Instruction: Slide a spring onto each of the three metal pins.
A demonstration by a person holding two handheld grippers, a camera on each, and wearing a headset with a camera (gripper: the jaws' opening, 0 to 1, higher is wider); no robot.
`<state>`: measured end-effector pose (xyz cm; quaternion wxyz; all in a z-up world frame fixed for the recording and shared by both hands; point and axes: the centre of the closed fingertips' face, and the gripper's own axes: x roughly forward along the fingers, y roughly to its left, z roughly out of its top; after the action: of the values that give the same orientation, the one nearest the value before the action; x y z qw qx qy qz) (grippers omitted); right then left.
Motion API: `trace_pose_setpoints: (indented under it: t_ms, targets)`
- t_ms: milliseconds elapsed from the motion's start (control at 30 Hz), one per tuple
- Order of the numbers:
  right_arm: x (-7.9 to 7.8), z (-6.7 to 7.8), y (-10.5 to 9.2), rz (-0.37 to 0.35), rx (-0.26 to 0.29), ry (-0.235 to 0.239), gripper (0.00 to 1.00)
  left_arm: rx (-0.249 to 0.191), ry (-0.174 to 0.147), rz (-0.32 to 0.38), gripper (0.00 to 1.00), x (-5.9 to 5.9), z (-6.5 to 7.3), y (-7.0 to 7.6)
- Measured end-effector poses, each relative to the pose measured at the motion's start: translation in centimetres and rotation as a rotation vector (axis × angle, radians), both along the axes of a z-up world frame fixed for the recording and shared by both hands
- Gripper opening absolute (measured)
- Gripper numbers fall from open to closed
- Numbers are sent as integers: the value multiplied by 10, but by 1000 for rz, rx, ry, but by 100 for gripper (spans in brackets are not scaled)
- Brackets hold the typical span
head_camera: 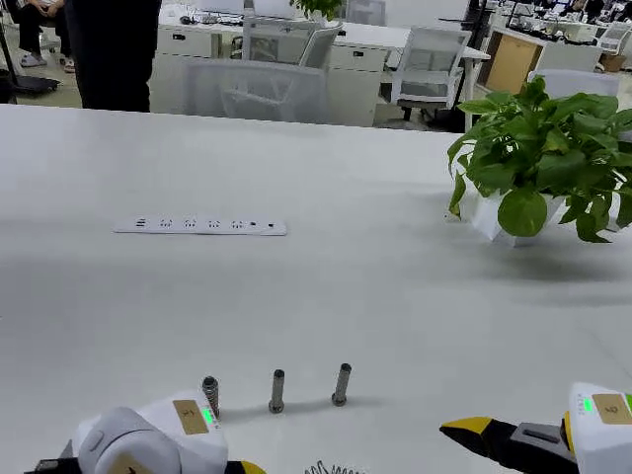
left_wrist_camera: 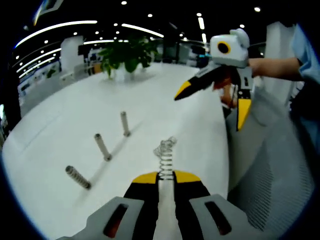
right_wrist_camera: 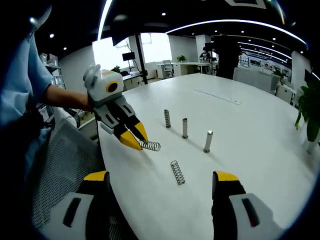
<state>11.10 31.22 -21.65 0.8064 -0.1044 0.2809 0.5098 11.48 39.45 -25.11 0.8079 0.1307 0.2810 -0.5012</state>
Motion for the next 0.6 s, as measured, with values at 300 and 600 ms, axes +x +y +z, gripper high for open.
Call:
trace_pose_setpoints:
  t_ms: [300, 600]
  targets:
    - [-1, 23, 22, 194, -34, 2, 68, -38, -51, -87, 10, -13, 13, -9]
    - [-14, 16, 27, 355, -93, 59, 34, -73, -52, -136, 10, -23, 18, -16]
